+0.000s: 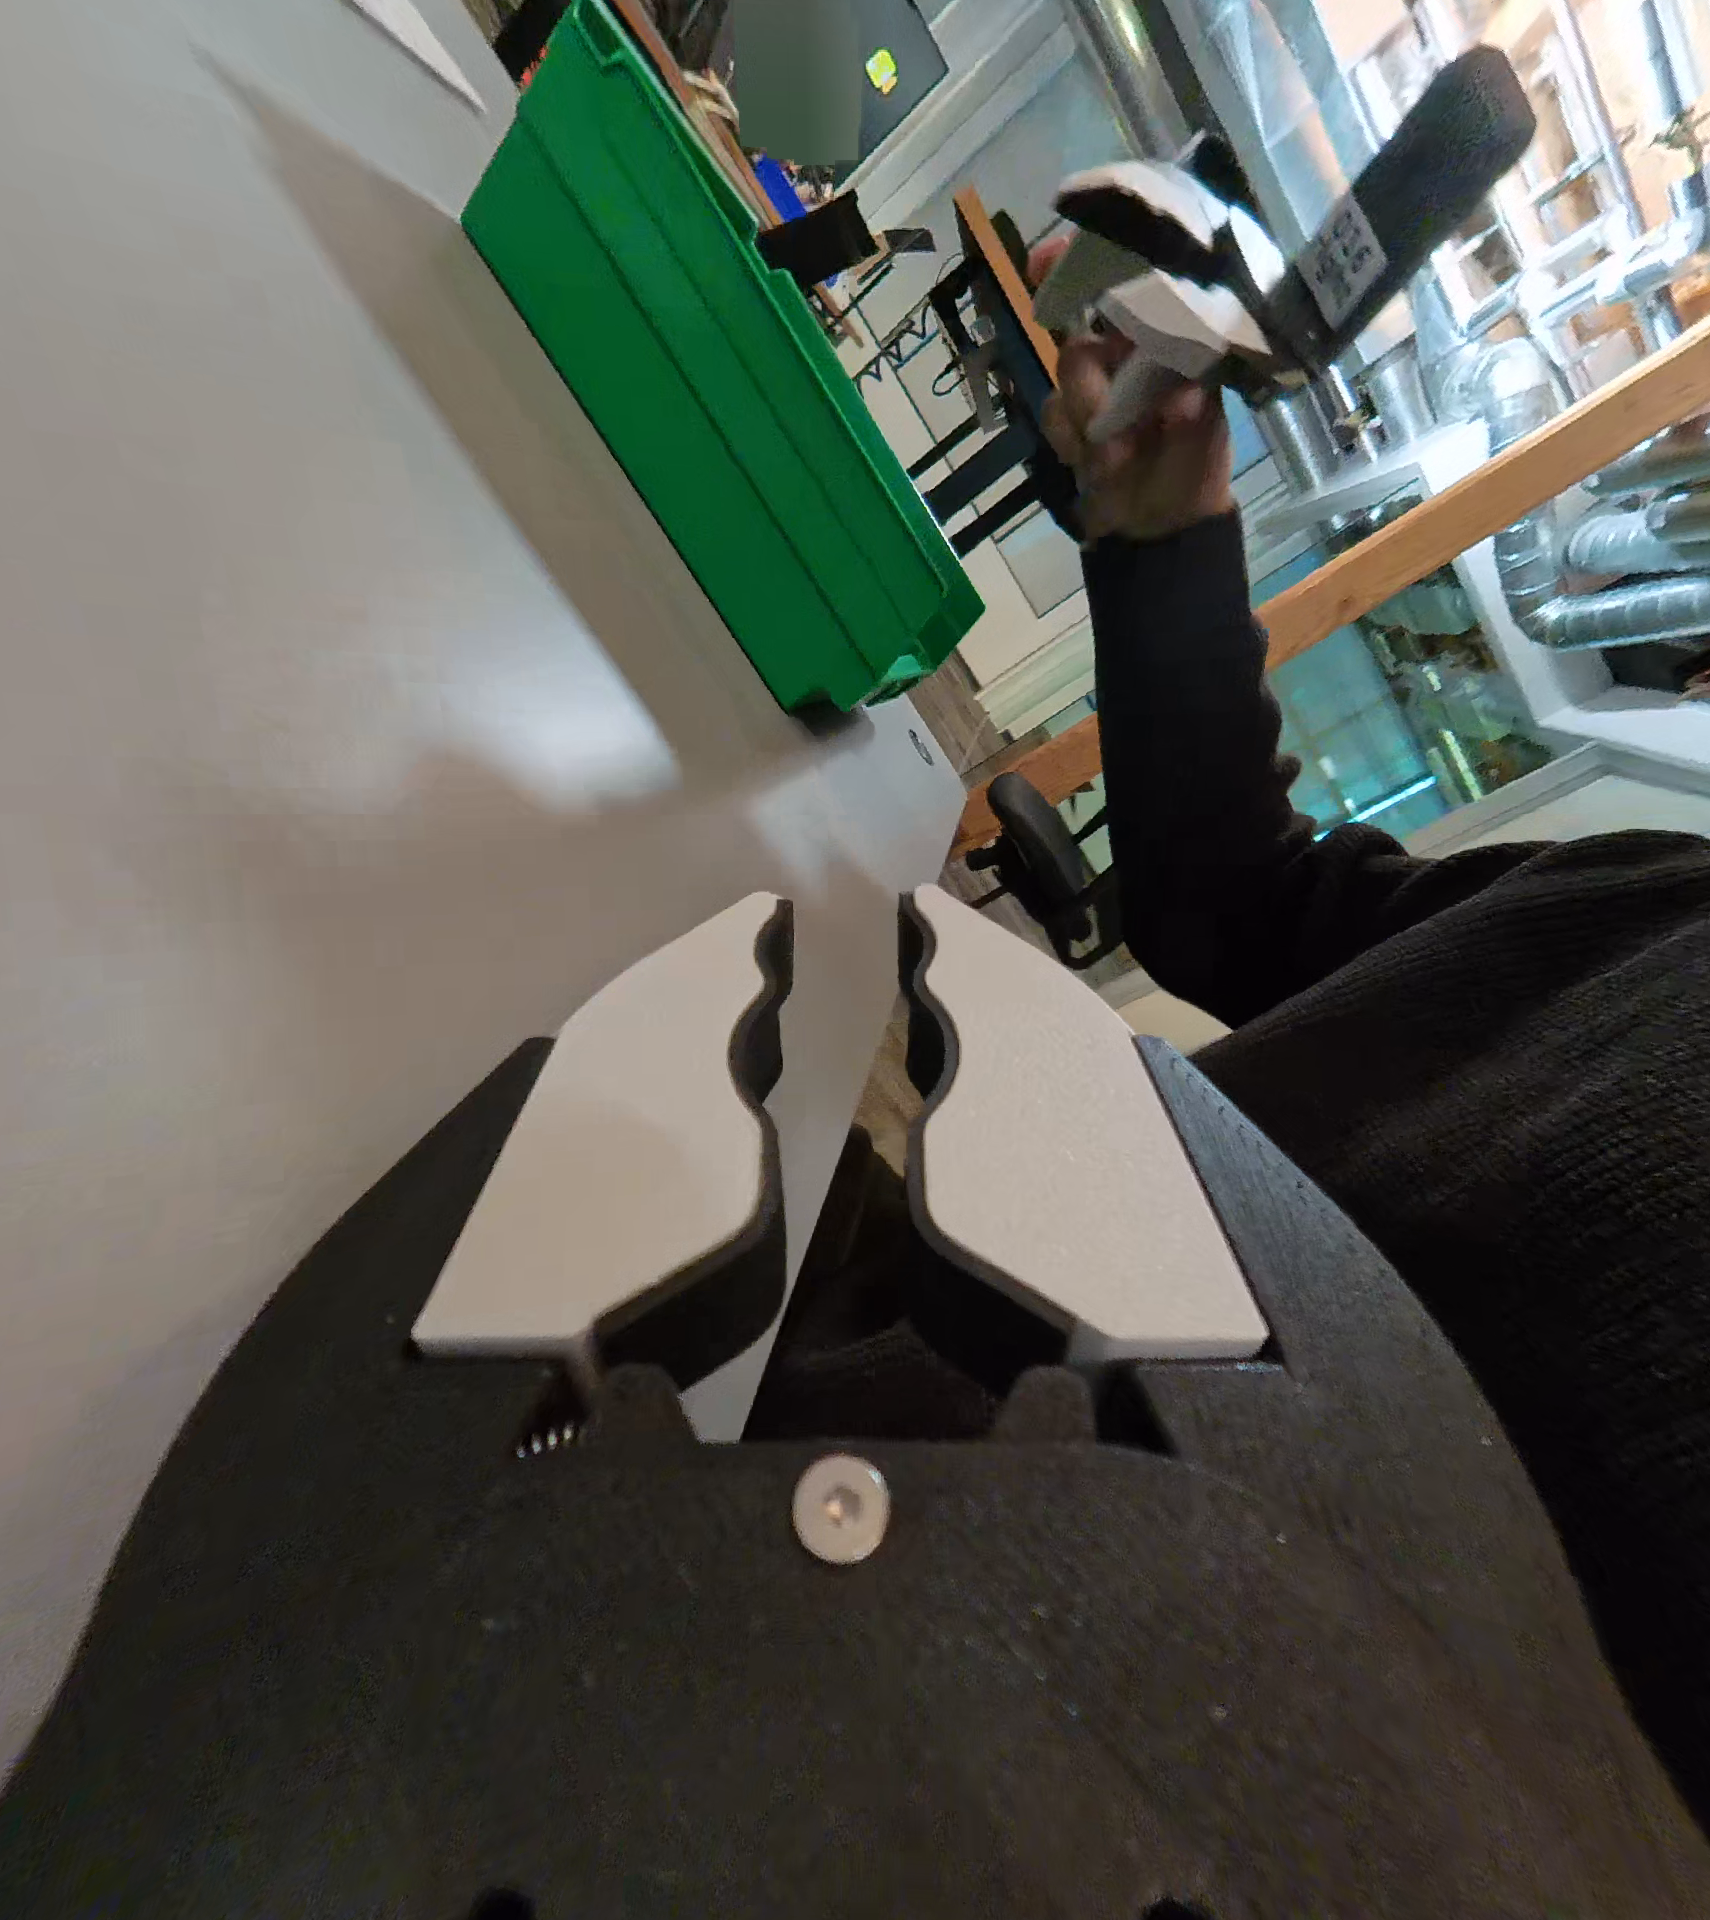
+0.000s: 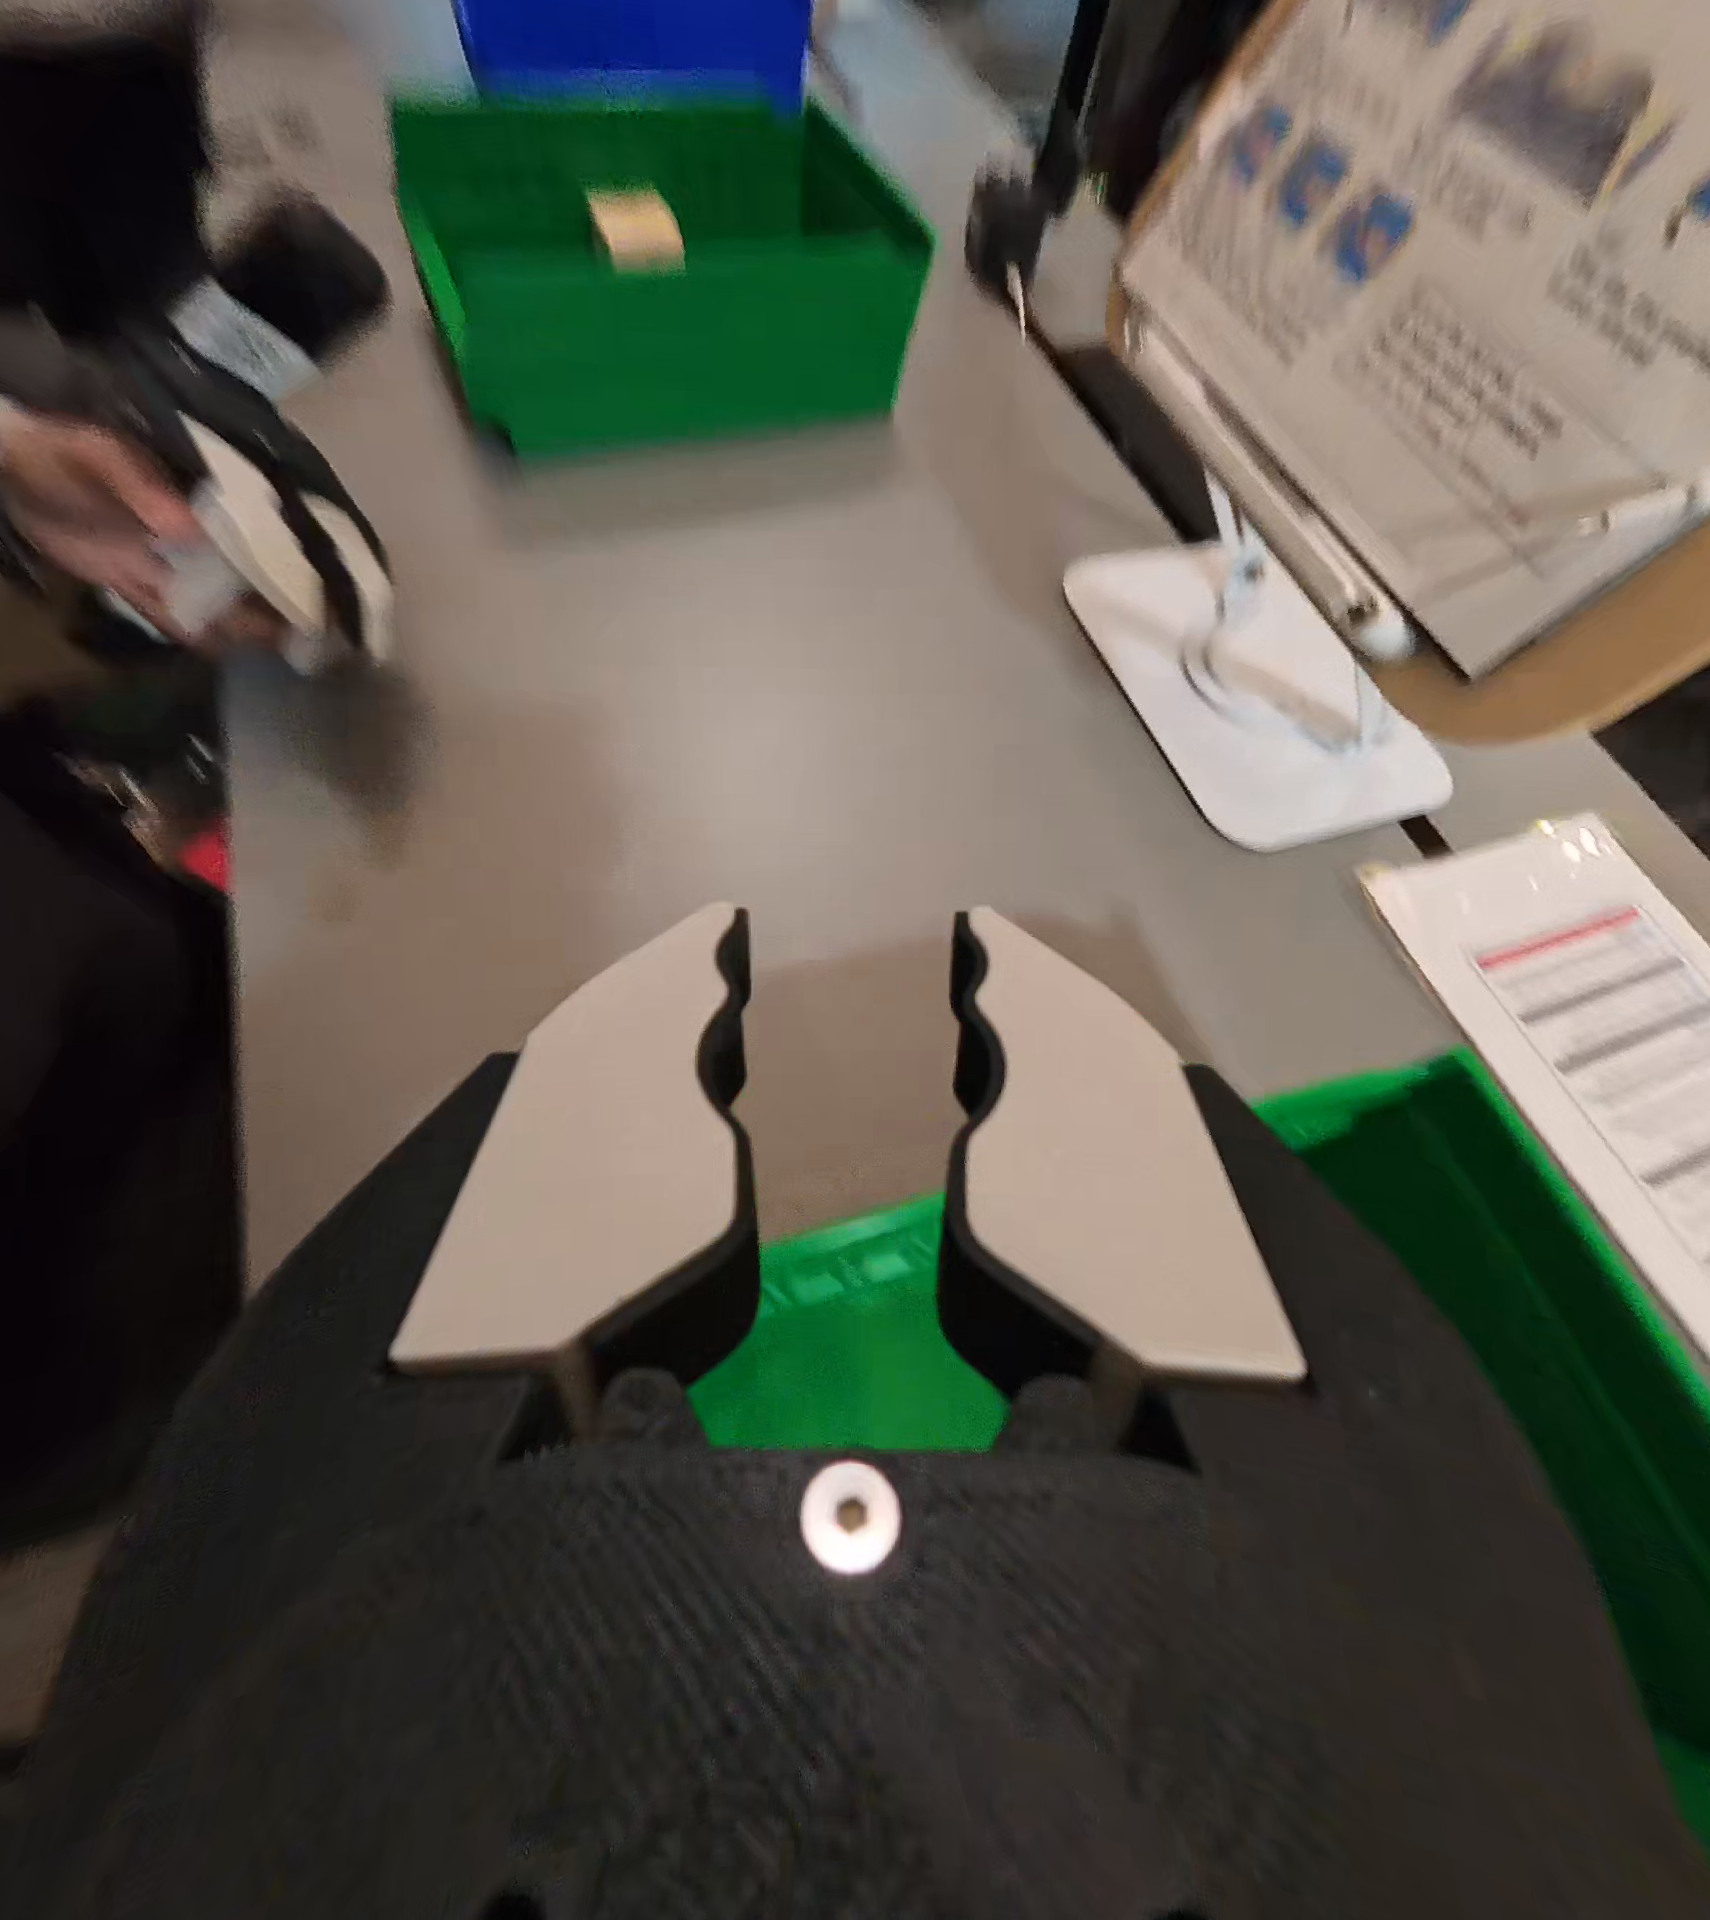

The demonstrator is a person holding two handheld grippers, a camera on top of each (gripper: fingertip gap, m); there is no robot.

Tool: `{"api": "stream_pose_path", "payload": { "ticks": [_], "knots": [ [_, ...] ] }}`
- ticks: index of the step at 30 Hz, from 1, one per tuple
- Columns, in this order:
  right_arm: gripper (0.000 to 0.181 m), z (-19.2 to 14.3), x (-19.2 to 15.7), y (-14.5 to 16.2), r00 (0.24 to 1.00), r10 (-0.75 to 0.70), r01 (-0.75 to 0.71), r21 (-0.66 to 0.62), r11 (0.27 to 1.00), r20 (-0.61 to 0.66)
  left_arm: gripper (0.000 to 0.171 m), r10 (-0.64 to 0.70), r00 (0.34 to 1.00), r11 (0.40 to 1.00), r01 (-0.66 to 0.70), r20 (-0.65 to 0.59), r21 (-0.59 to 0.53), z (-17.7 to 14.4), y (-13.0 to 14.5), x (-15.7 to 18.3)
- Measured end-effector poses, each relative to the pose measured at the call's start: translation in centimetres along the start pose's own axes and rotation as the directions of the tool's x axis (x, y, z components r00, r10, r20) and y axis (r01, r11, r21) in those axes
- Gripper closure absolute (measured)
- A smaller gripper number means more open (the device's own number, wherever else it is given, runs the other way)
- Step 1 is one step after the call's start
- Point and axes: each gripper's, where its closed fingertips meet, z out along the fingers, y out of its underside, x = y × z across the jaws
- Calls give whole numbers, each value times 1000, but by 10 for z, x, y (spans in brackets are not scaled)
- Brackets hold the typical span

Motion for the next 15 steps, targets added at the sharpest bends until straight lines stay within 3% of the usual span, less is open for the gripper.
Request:
{"api": "stream_pose_path", "payload": {
  "ticks": [3,5,8,9,12,15],
  "knots": [
    [142,3,-51,-26,998,65,-67,196,978,15,149,98,995,995,-98,16,15,-9,-15,9],
    [143,9,-88,-46,986,145,-165,375,912,82,146,172,985,983,-173,22,57,-23,-34,19],
    [148,23,-137,-71,874,290,-480,601,639,389,146,283,947,939,-306,154,157,-57,-74,23],
    [151,32,-147,-72,810,320,-582,599,551,492,144,318,924,918,-356,210,174,-72,-87,23],
    [148,72,-170,-58,640,417,-741,376,556,645,139,432,815,840,-520,386,157,-122,-128,22],
    [146,97,-186,-50,516,470,-831,286,477,716,129,593,571,732,-677,567,-83,-175,-169,-3]
  ]
}}
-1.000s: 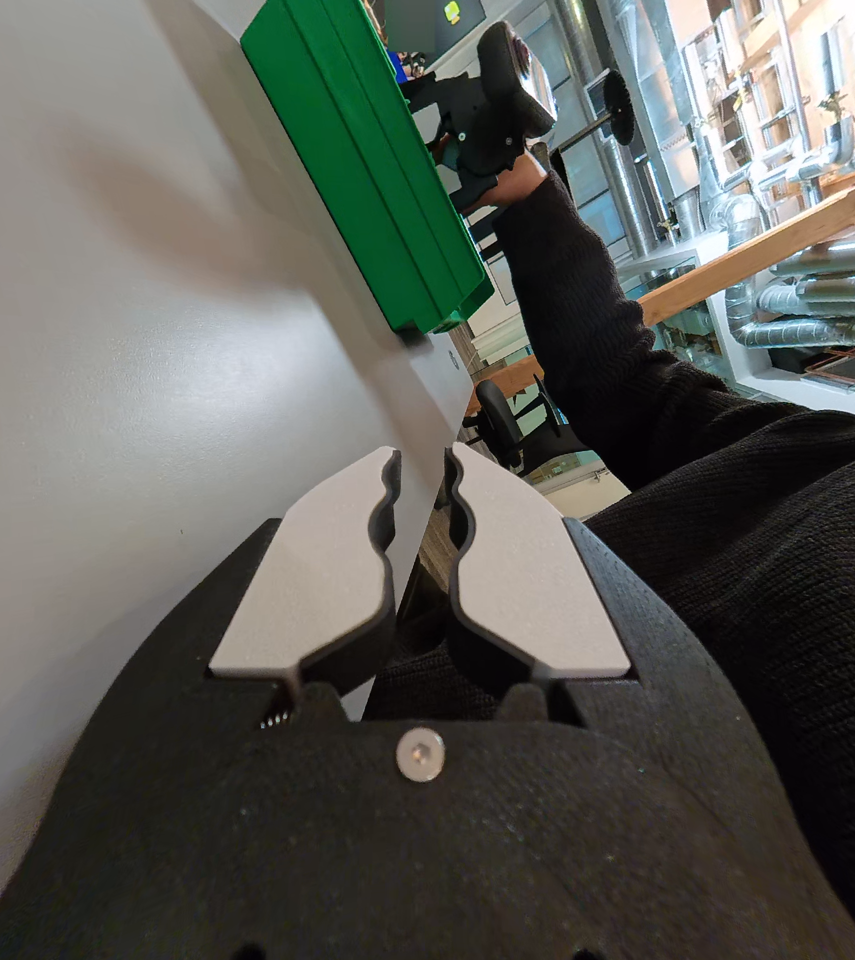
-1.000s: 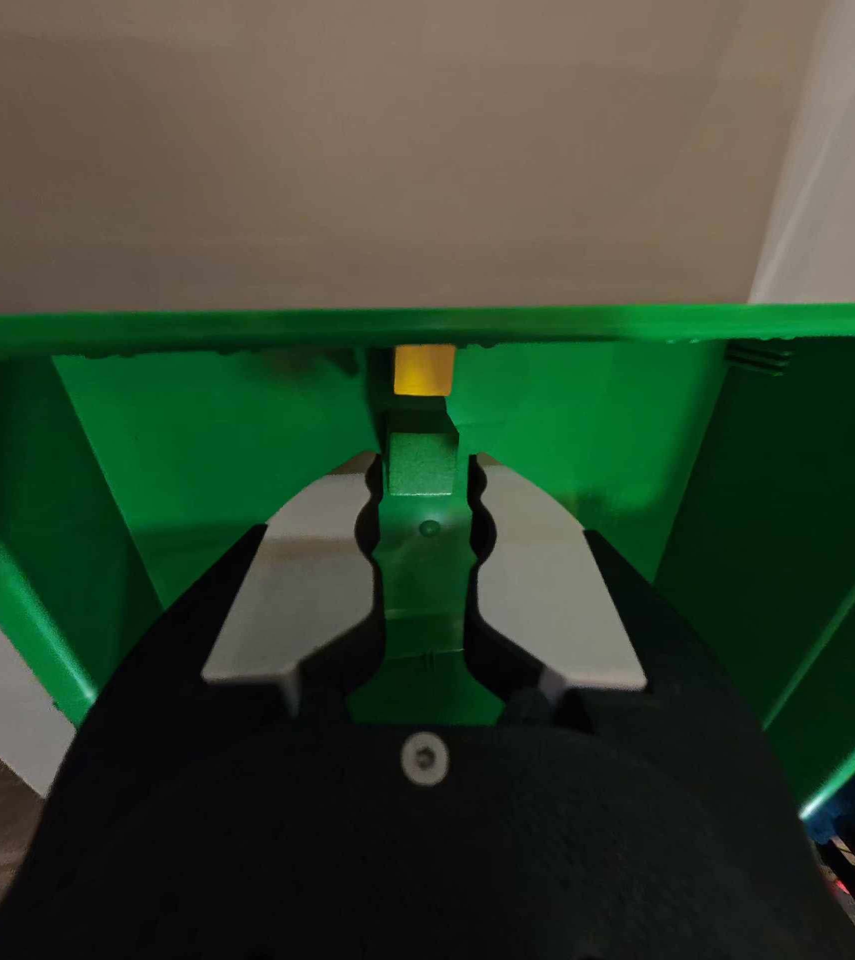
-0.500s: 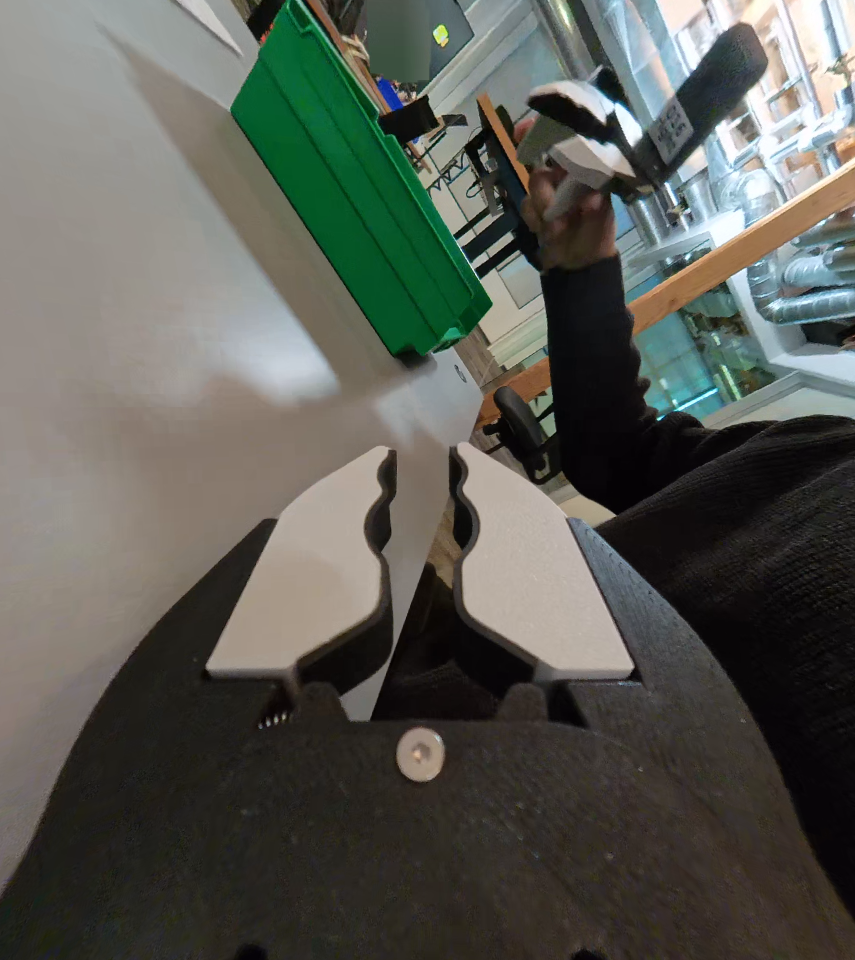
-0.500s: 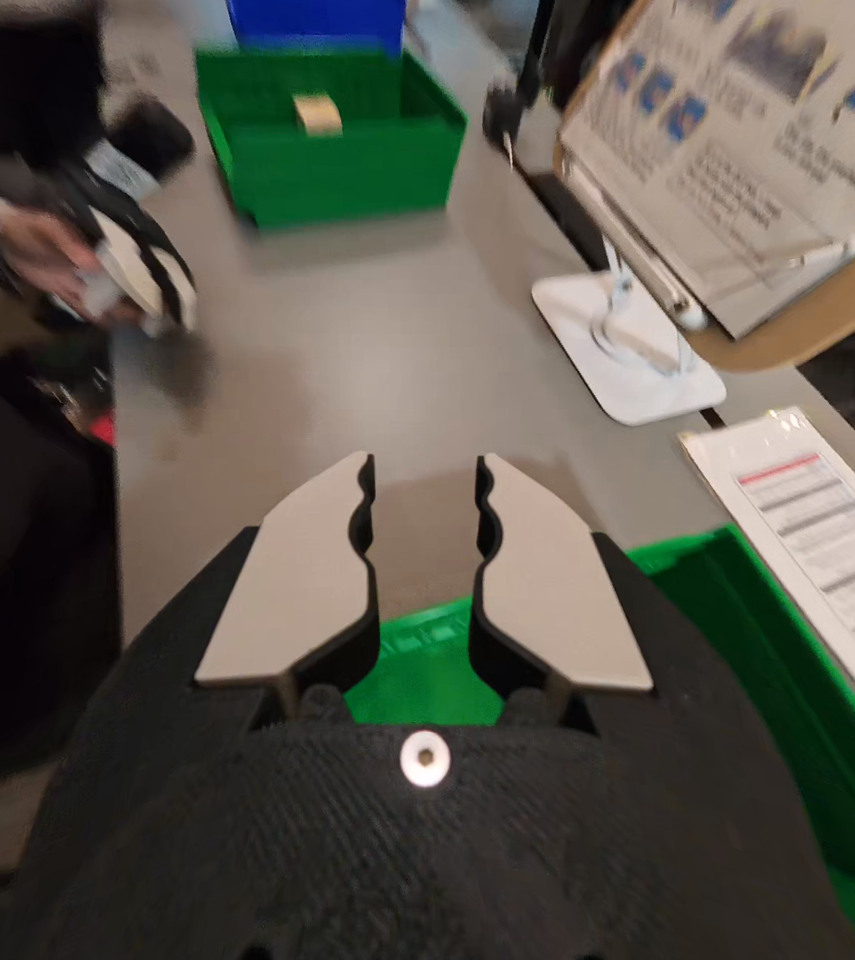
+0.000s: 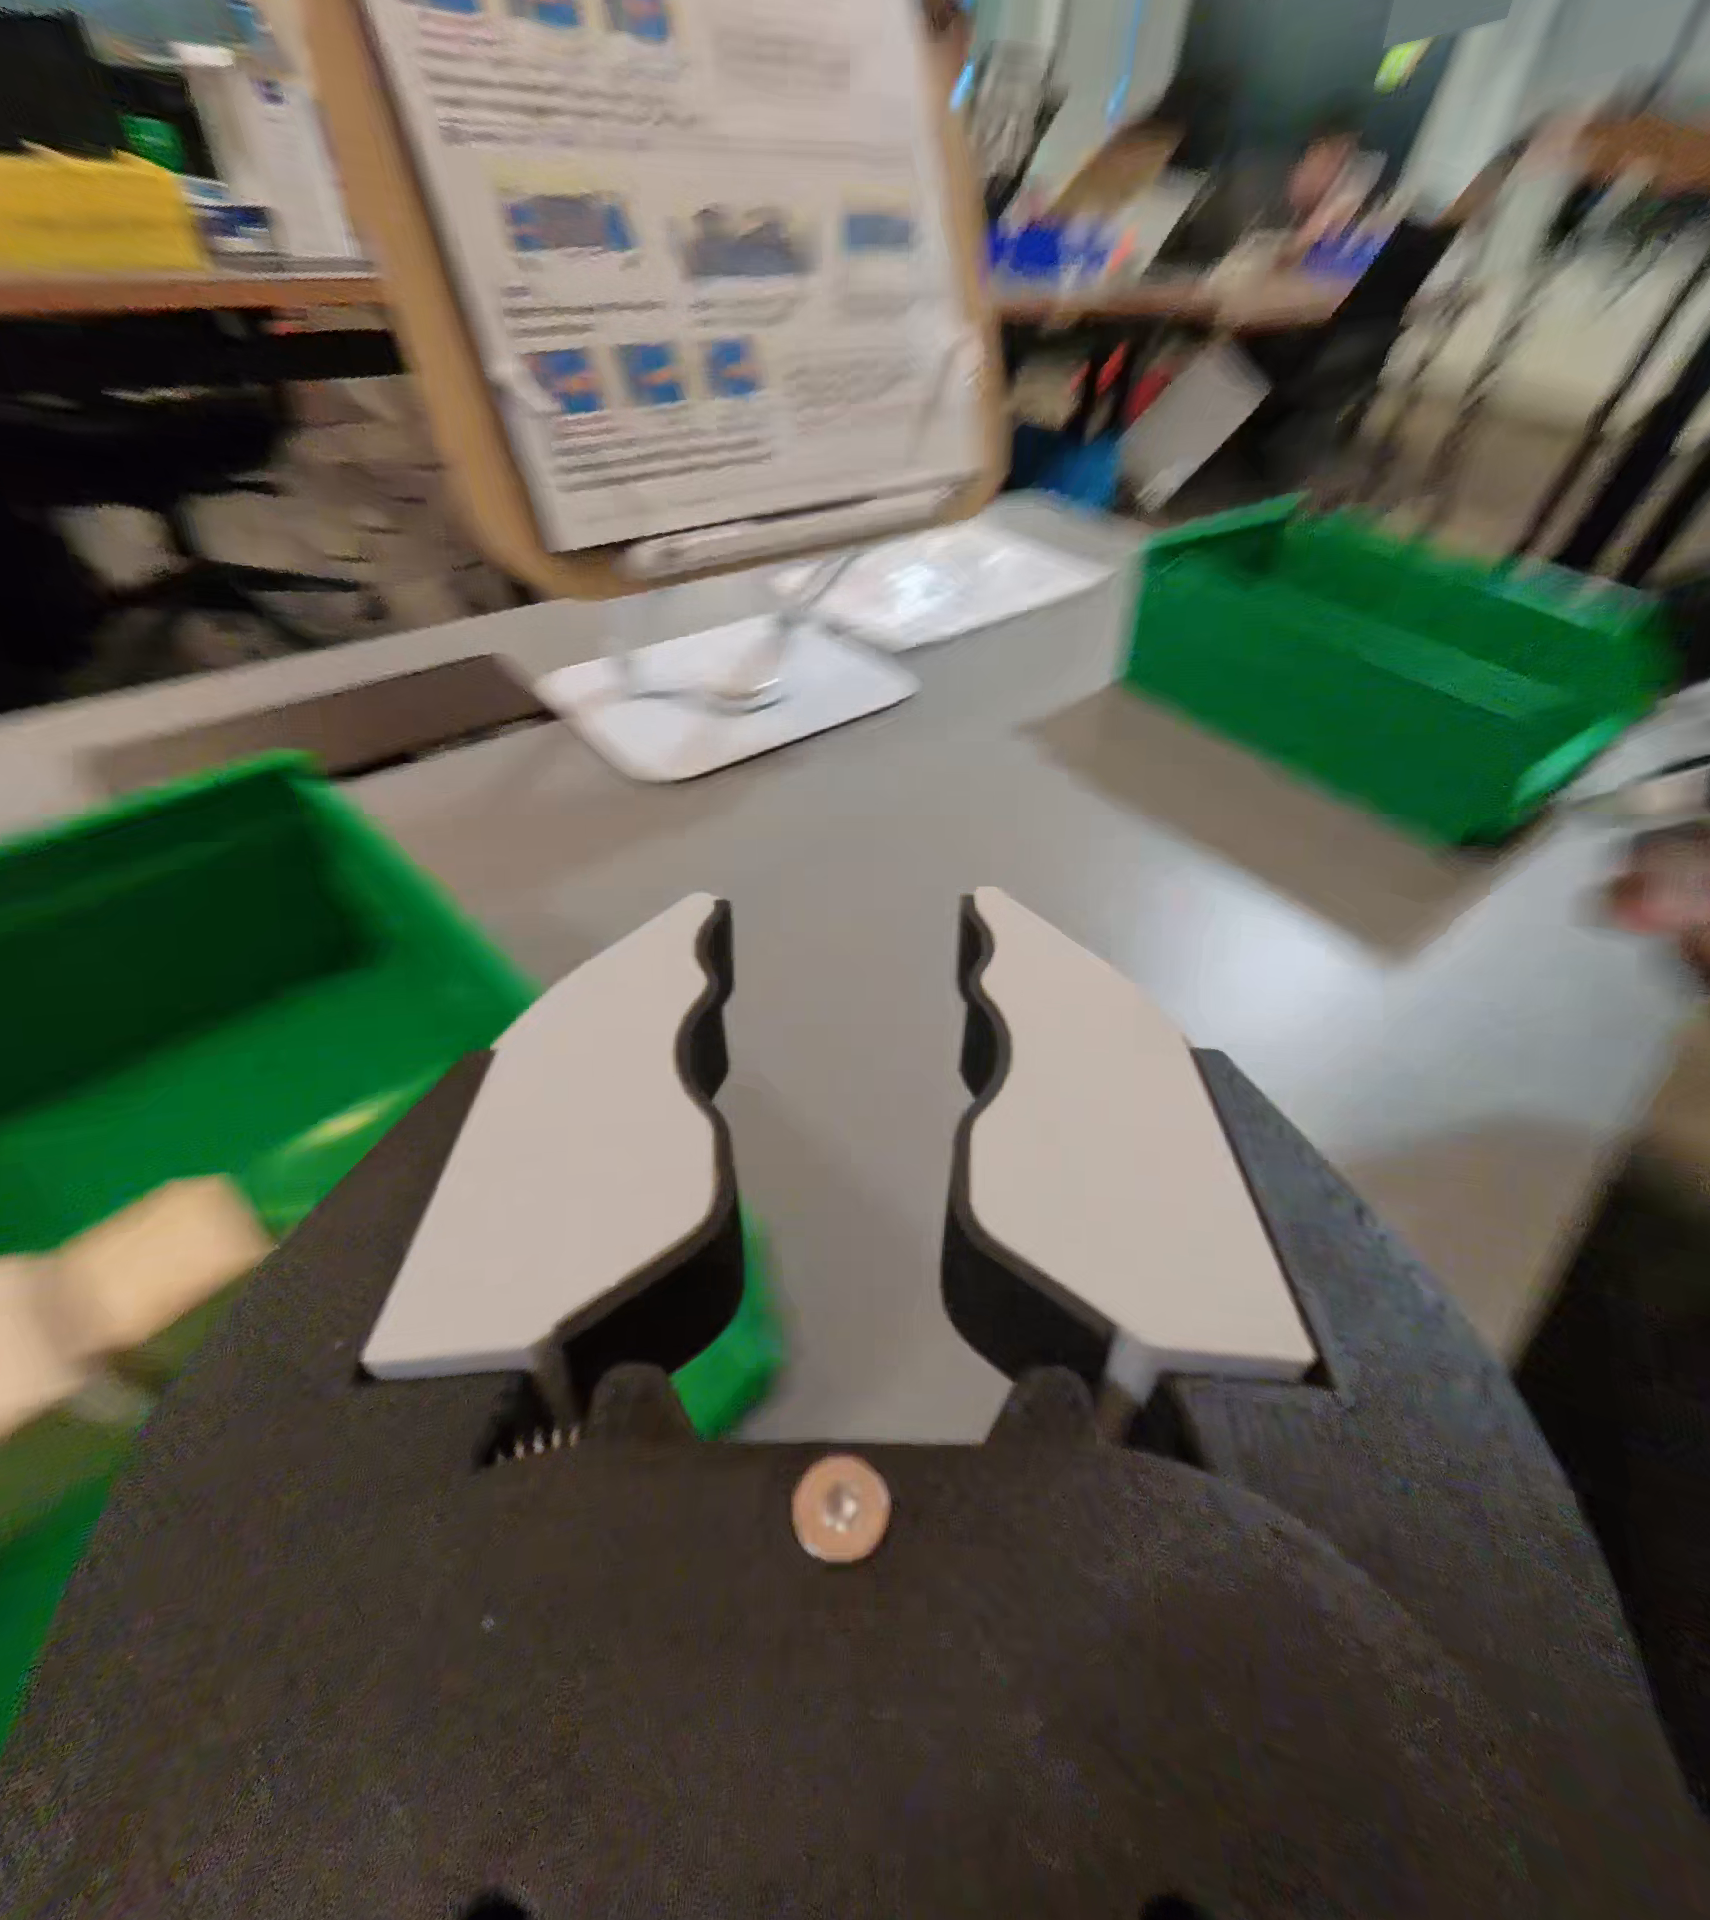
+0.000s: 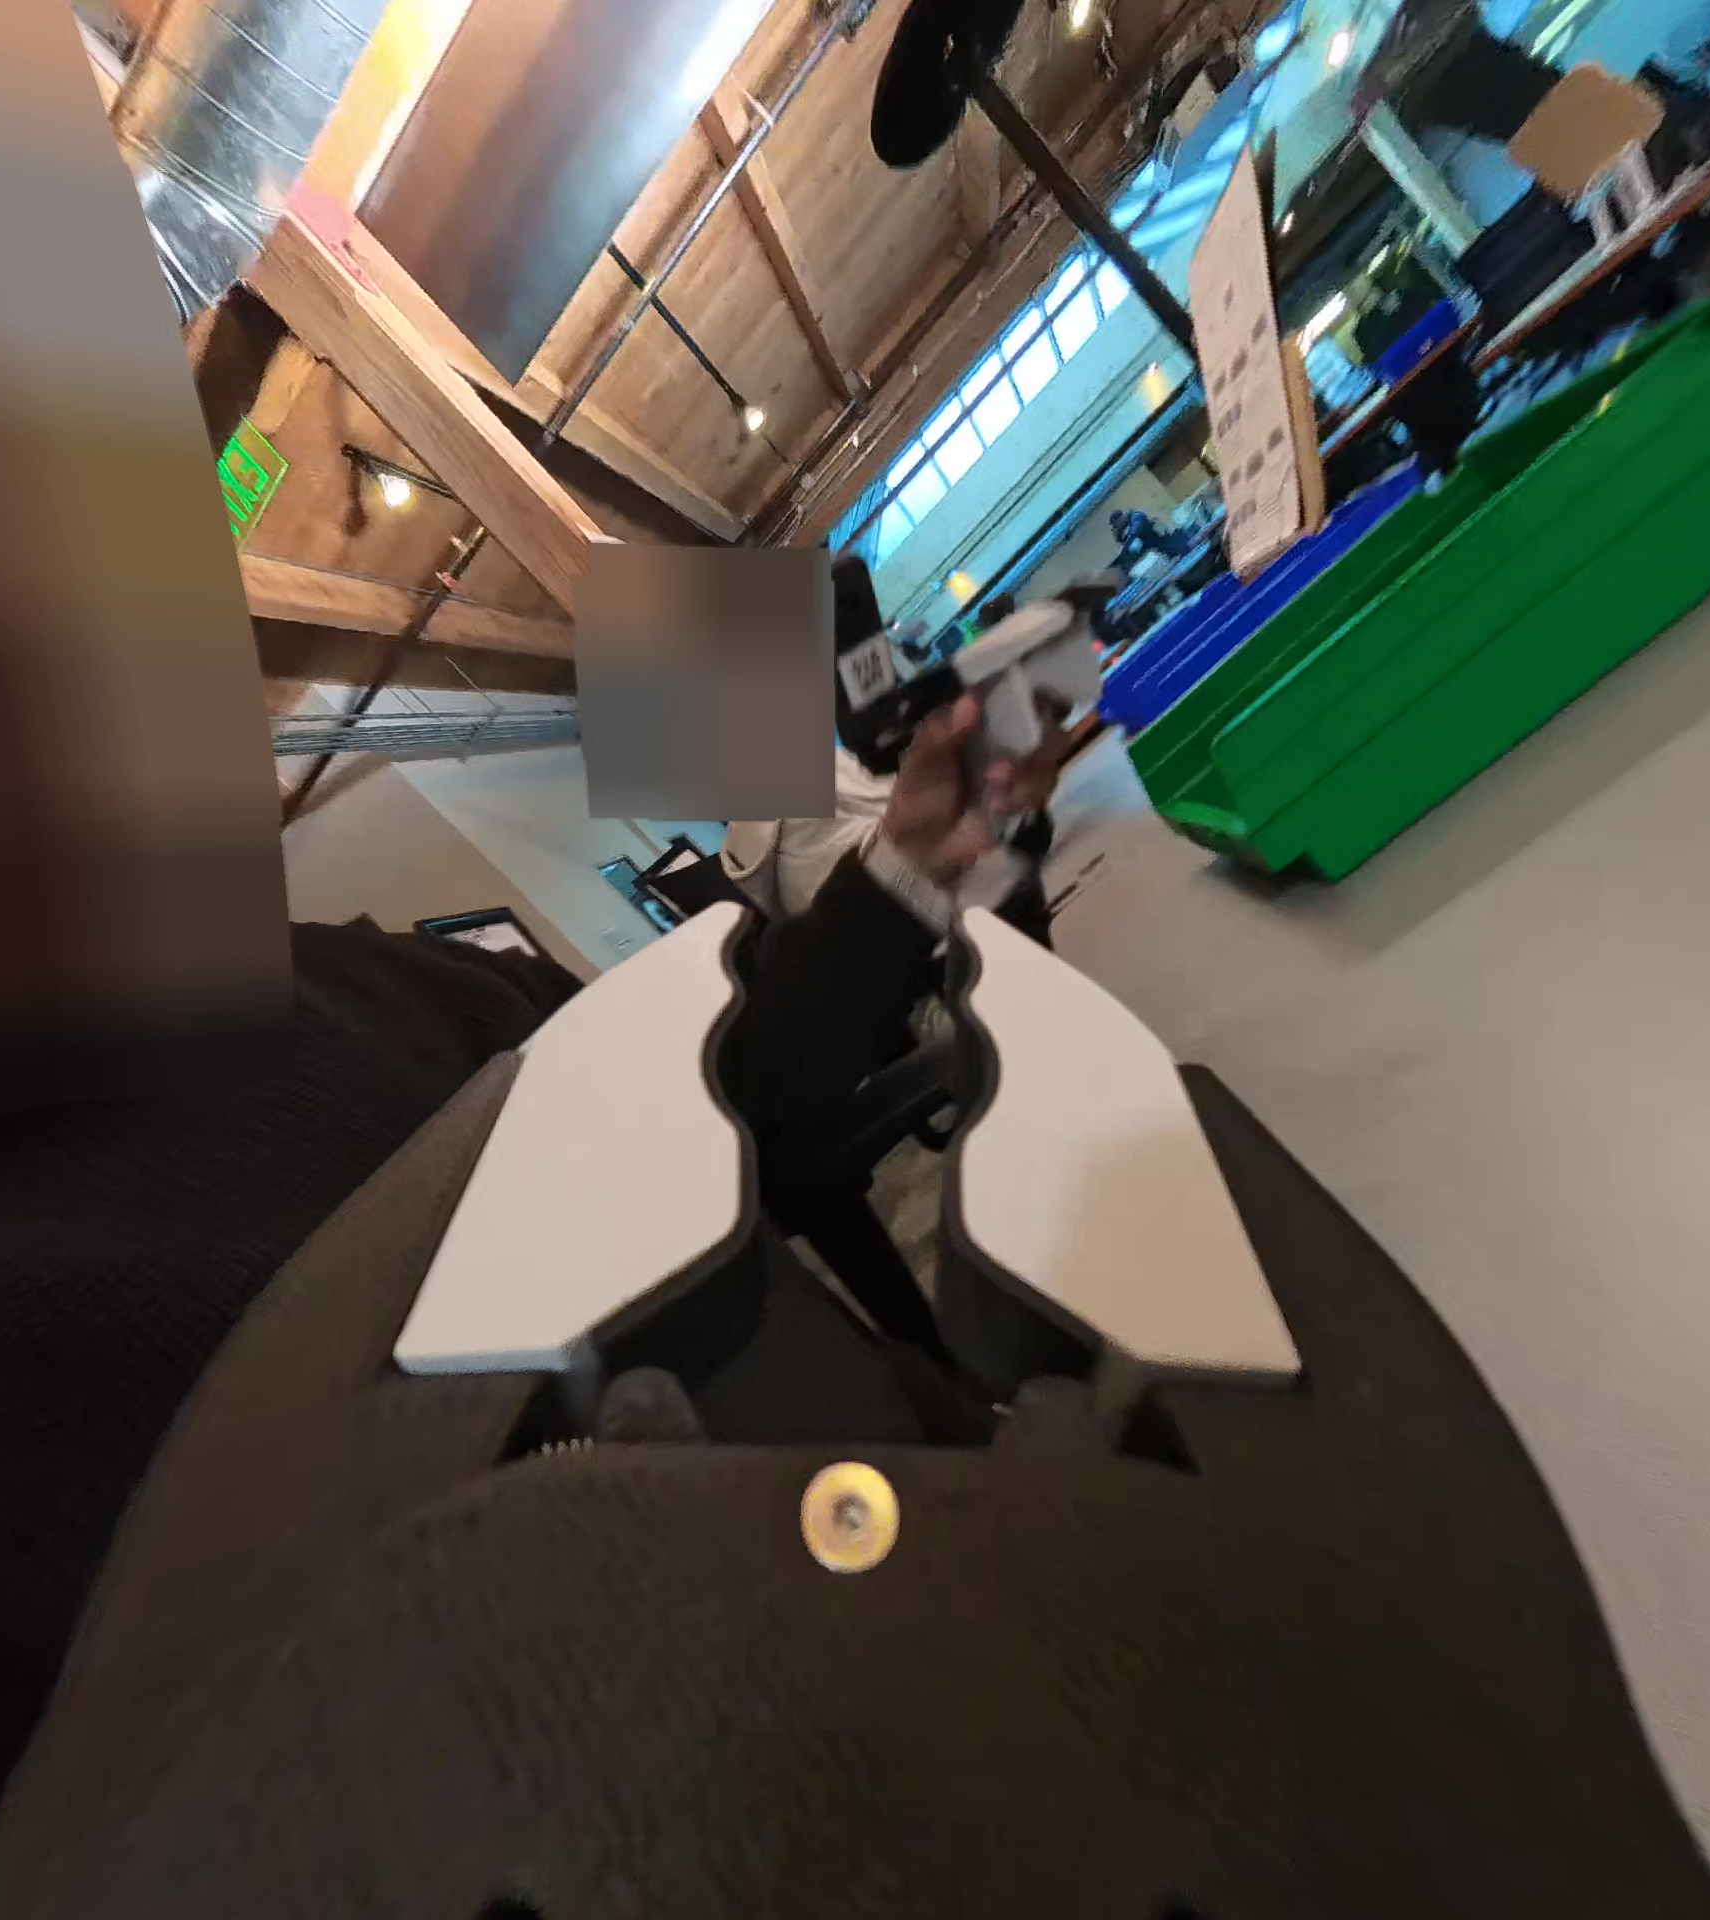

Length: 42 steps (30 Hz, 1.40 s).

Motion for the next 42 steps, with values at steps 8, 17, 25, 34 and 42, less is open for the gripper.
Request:
{"api": "stream_pose_path", "payload": {
  "ticks": [8,17,25,34,42],
  "knots": [
    [141,27,13,55,992,-115,98,-262,960,-52,105,382,917,706,-372,-119,-602,8,67,-152],
    [142,32,28,64,993,-7,-16,-193,981,-116,114,371,865,357,-468,-338,-808,26,125,-204],
    [144,36,32,61,991,29,-45,-120,992,-133,118,371,774,84,-578,-513,-812,22,151,-208],
    [146,34,31,54,991,54,-65,-86,994,-120,126,456,802,363,-562,-384,-743,43,98,-190],
    [146,31,34,45,990,-7,-9,-111,994,-142,127,218,934,910,-299,-283,-286,34,-64,-60]
  ]
}}
